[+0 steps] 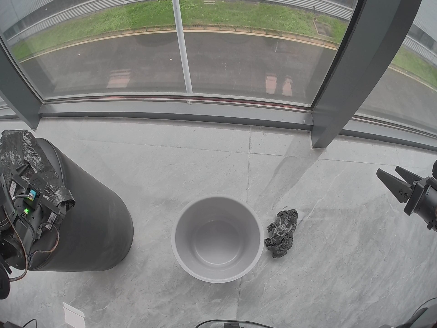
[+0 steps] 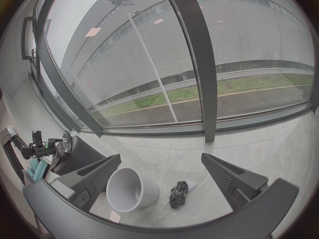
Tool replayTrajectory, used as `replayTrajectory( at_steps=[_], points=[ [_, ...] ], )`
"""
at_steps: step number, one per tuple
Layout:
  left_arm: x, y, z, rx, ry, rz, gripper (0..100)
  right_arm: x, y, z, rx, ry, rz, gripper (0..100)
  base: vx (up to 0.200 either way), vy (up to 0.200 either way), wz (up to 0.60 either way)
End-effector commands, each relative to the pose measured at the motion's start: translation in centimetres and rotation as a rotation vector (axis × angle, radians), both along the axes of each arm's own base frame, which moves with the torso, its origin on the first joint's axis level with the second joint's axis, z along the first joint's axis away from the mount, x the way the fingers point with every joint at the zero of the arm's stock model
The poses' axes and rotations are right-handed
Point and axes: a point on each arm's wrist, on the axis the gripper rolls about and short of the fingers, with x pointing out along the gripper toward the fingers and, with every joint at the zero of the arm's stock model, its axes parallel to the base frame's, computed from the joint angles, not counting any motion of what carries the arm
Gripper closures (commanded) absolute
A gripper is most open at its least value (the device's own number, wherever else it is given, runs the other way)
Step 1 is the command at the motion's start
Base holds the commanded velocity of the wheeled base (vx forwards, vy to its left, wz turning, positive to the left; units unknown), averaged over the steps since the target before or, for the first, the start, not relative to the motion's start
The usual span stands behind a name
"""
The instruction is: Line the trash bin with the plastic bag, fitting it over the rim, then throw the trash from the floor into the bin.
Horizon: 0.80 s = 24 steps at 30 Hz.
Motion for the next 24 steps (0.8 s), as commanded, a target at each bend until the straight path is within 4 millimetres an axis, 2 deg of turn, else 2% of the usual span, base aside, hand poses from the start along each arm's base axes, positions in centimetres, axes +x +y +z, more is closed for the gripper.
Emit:
replayTrajectory(
  at_steps=[1,2,3,16,24],
  points=[
    [0.2,0.1,-0.1,0.0,0.006,0.008,0,-0.1,0.0,0.1,0.0,-0.009,0.001,0,0.0,0.0,0.0],
    [0.3,0.2,-0.1,0.001,0.006,0.012,0,-0.1,0.0,0.1,0.0,-0.008,0.001,0,0.0,0.0,0.0],
    [0.3,0.2,0.0,0.0,0.005,0.012,100,-0.1,0.0,0.1,0.0,-0.009,0.001,0,0.0,0.0,0.0],
    [1.2,0.0,0.3,-0.058,-0.038,0.017,100,-0.2,0.0,0.0,0.003,-0.004,0.0,0,0.0,0.0,0.0],
    [3.3,-0.5,2.8,-0.302,-0.252,0.018,100,-0.3,0.1,-0.6,0.001,0.021,0.006,0,0.0,0.0,0.0]
  ],
)
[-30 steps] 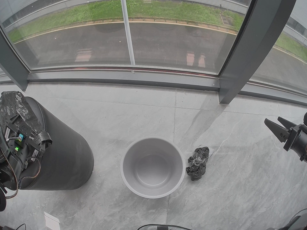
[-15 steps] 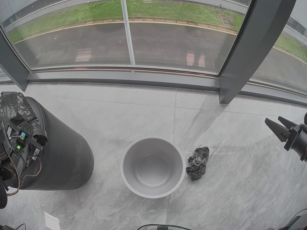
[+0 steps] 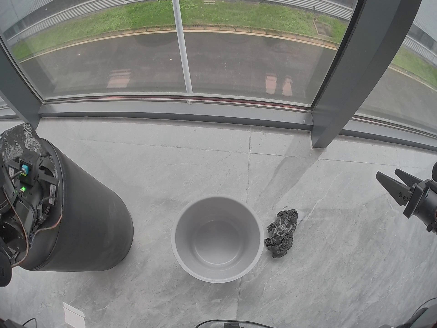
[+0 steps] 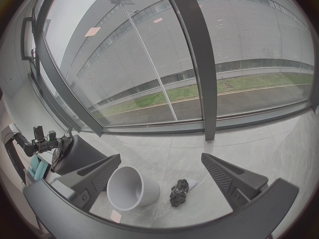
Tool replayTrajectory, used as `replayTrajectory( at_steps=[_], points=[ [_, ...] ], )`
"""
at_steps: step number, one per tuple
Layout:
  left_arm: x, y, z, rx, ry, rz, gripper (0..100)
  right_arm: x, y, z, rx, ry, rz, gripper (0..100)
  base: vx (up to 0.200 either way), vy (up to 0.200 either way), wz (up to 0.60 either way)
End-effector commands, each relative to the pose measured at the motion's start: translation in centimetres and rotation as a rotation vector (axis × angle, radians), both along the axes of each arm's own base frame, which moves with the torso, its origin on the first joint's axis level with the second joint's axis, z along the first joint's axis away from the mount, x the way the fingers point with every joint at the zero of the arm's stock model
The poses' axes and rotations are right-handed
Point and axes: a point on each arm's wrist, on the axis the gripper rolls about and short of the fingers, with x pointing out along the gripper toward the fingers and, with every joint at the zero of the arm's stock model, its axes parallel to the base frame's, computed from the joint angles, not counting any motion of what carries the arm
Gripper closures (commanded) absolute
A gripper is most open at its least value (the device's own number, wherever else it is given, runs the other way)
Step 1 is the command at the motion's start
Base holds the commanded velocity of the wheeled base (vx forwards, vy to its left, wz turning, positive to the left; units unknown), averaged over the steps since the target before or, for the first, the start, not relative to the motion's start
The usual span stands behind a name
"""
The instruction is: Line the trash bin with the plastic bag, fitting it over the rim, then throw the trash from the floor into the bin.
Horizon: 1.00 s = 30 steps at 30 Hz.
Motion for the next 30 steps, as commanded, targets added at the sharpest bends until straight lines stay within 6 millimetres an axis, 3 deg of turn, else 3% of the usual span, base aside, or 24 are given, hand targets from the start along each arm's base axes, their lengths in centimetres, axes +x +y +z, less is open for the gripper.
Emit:
replayTrajectory(
  at_steps=[1,2,5,7,8,12,18,19,24,26,27,30],
  points=[
    [1.2,-0.3,1.1,-0.059,-0.069,-0.003,100,-0.1,0.0,-0.3,-0.001,0.011,0.004,0,0.0,0.0,0.0],
    [1.8,-0.5,2.8,-0.217,-0.181,-0.01,100,-0.3,0.1,-0.7,-0.003,0.024,0.006,0,0.0,0.0,0.0],
    [1.7,-0.6,4.5,-0.429,-0.305,-0.038,100,-0.4,0.1,-0.6,-0.005,0.019,0.007,0,0.0,0.0,0.0],
    [1.7,-0.7,4.8,-0.469,-0.327,-0.048,100,-0.4,0.1,-0.6,-0.003,0.016,0.007,0,0.0,0.0,0.0],
    [1.2,-1.4,6.3,-0.629,-0.409,-0.106,100,-0.5,0.1,-0.7,-0.003,0.018,0.009,0,0.0,0.0,0.0],
    [0.6,-2.3,7.2,-0.779,-0.451,-0.169,100,-1.1,0.3,-0.7,-0.002,0.007,0.026,0,0.0,0.0,0.0],
    [-0.6,-6.2,8.9,-1.101,-0.319,-0.329,100,-3.2,2.0,0.4,0.01,-0.072,0.164,0,0.0,0.0,0.0],
    [-1.2,-6.9,9.9,-1.195,-0.24,-0.385,100,-3.5,2.5,0.5,0.013,-0.076,0.177,0,0.0,0.0,0.0],
    [-4.2,-6.4,13.2,-1.444,0.076,-0.671,100,-3.5,4.2,1.0,0.017,-0.078,0.179,0,0.0,0.0,0.0],
    [-4.4,-6.3,13.3,-1.454,0.095,-0.689,100,-3.5,4.3,1.1,0.018,-0.079,0.182,0,0.0,0.0,0.0],
    [-5.6,-6.0,14.0,-1.532,0.225,-0.819,100,-3.0,5.4,1.6,0.019,-0.077,0.211,0,0.0,0.0,0.0],
    [-6.1,-6.1,14.2,-1.566,0.313,-0.905,100,-2.2,7.2,2.2,0.017,-0.067,0.251,0,0.0,0.0,0.0]
  ],
)
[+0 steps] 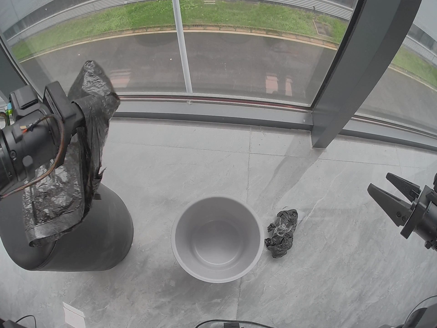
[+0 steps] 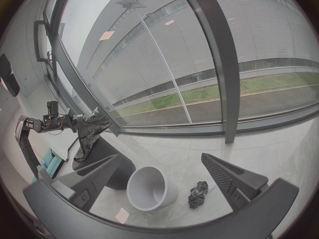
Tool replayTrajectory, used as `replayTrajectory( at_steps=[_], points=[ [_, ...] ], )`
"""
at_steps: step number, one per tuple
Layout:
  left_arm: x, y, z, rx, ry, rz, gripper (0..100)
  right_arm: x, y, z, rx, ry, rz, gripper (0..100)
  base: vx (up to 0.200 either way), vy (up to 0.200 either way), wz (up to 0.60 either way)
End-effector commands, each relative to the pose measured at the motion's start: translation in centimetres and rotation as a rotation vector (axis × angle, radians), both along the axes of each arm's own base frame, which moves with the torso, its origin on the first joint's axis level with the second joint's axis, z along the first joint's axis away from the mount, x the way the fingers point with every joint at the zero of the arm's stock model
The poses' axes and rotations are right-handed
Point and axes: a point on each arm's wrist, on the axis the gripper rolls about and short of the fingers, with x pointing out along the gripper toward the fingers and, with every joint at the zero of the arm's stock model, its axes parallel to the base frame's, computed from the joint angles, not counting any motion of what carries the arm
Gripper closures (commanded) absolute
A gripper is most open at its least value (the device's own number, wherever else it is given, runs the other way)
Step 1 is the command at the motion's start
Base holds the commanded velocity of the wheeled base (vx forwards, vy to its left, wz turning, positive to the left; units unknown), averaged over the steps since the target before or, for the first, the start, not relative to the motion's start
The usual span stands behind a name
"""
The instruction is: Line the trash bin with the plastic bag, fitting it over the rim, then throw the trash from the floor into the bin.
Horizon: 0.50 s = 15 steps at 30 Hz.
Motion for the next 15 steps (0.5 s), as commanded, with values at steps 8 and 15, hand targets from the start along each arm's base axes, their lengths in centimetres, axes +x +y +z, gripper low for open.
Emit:
replayTrajectory(
  at_steps=[8,15],
  points=[
    [-3.4,-0.7,5.7,-0.266,0.06,-0.428,100,2.5,8.4,0.8,-0.049,0.06,0.157,0,0.0,0.0,0.0],
    [-3.3,-2.5,6.0,-0.282,0.076,-0.461,100,3.0,11.7,0.1,-0.092,0.085,0.163,0,0.0,0.0,0.0]
  ],
)
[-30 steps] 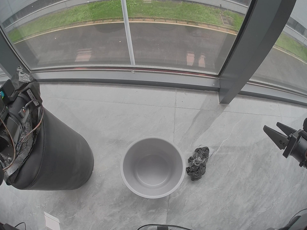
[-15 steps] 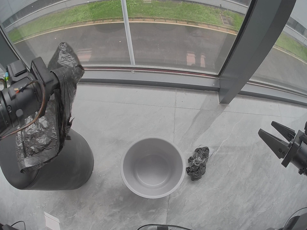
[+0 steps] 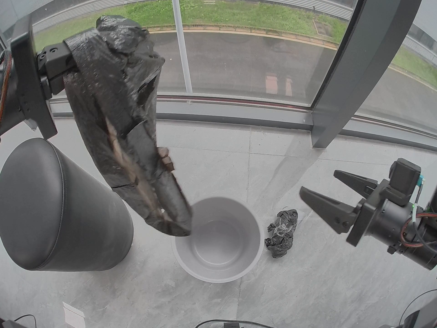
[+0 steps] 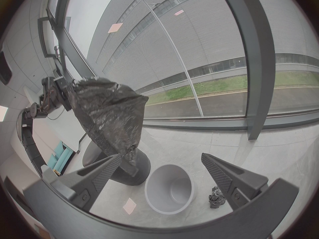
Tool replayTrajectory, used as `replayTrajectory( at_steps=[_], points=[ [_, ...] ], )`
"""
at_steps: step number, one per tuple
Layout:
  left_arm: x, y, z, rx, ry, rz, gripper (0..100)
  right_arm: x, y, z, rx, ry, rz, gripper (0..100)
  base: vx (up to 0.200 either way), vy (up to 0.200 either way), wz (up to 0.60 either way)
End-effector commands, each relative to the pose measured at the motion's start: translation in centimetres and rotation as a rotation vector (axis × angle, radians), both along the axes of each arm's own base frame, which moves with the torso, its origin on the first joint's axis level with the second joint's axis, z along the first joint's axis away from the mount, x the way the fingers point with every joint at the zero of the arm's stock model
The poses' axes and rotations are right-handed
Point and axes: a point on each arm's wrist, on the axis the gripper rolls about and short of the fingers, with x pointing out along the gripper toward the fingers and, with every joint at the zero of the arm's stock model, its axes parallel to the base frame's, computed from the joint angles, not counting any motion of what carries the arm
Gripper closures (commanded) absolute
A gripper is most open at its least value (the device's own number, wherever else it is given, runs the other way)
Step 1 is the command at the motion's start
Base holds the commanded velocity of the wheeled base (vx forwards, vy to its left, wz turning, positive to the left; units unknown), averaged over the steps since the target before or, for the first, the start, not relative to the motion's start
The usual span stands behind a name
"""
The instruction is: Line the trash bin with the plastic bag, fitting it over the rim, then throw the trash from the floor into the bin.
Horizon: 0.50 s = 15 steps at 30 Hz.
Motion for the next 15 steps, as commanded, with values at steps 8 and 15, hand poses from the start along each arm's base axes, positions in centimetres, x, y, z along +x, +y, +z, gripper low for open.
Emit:
replayTrajectory(
  at_steps=[8,15],
  points=[
    [-0.6,-2.0,0.9,-0.064,-0.037,-0.092,100,2.3,6.1,-0.5,-0.049,0.028,0.041,0,0.0,0.0,0.0],
    [-0.8,-2.1,0.8,-0.082,-0.01,-0.12,100,3.0,10.0,-1.1,-0.07,0.041,0.105,0,0.0,0.0,0.0]
  ],
)
